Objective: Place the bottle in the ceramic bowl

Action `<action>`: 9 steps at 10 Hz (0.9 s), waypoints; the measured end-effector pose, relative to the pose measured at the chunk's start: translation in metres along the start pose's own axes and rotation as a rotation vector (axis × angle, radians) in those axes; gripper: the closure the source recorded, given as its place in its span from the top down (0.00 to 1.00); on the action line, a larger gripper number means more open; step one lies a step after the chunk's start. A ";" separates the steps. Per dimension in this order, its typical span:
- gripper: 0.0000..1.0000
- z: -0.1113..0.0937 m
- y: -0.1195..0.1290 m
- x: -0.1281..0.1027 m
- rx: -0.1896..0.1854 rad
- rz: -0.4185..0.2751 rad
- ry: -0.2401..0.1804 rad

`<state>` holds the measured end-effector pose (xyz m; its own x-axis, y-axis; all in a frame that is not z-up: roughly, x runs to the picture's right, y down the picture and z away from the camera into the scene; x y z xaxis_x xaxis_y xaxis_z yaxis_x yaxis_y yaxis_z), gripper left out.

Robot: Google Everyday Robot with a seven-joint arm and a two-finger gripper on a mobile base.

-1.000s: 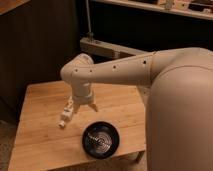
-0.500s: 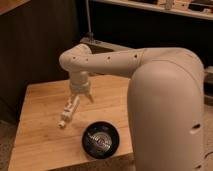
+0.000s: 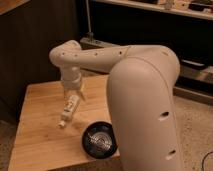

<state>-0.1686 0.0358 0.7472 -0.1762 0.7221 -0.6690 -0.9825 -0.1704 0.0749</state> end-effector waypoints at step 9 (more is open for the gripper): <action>0.65 0.005 0.011 0.006 -0.083 0.066 -0.022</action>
<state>-0.1808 0.0418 0.7472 -0.2423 0.7216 -0.6485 -0.9607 -0.2719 0.0563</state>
